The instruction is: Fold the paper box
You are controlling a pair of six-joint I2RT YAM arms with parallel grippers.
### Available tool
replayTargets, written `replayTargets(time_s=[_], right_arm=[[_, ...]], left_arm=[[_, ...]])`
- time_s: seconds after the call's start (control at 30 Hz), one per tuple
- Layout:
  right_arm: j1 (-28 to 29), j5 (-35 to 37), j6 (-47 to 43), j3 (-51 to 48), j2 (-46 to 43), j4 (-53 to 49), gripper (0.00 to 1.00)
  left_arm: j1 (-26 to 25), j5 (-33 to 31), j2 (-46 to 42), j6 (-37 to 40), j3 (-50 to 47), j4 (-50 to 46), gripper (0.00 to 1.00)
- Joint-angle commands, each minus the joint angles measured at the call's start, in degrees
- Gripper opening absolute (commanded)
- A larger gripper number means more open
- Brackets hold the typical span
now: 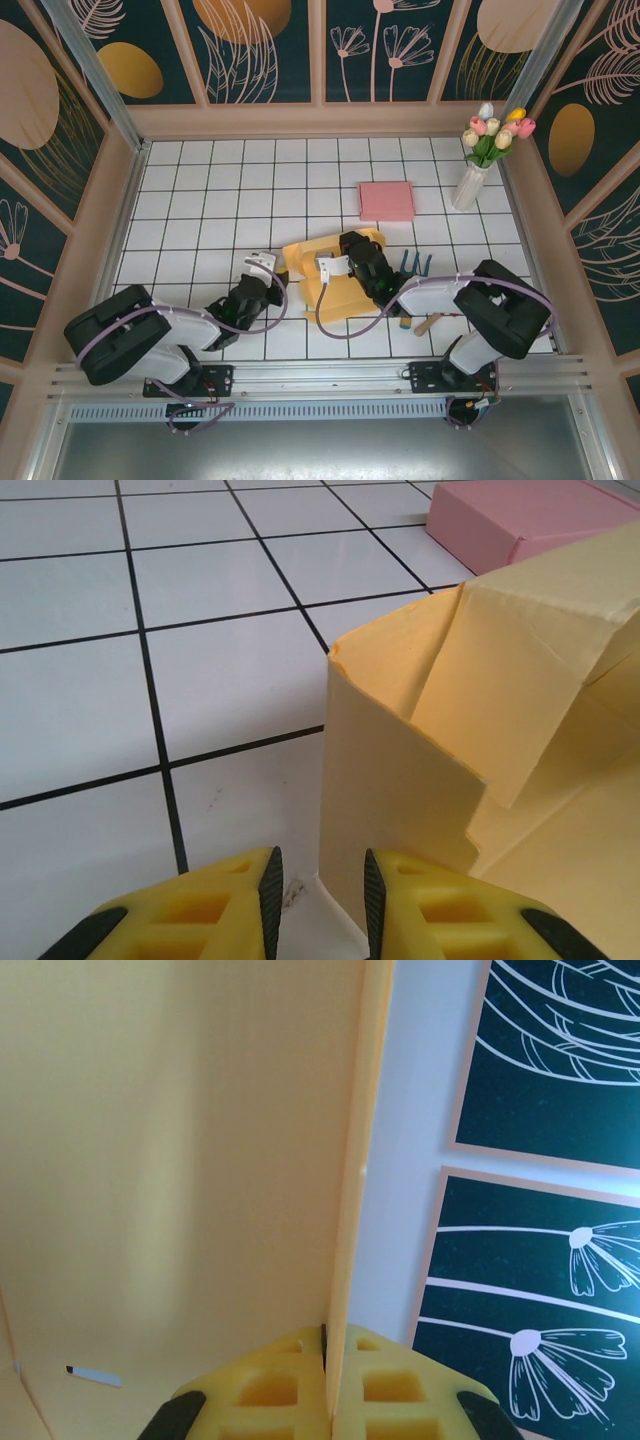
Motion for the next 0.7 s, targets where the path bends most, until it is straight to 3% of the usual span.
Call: replayTargets(time_s=[0.0,0.17,0.43,0.67], right_arm=[[-0.43,0.17,-1.67,-1.22,1.47,-0.88,0.0],[-0.73,-0.3,-0.97,-0.95,0.53,-1.85,0.0],[-0.69,-0.06,-0.44,-0.98,0.21,-2.8,0.0],[-0.83,0.18,-0.29,-0.52,1.34,-2.79,0.0]], left_arm=[[0.23,4.94,2.14,1.87,1.98,5.21,0.3],[0.28,9.18,3.67,1.47,2.83,6.75,0.29],[0.24,8.51,6.81,-0.23,4.62,7.58,0.25],[0.14,15.72,8.59,-3.18,5.78,10.53,0.21]])
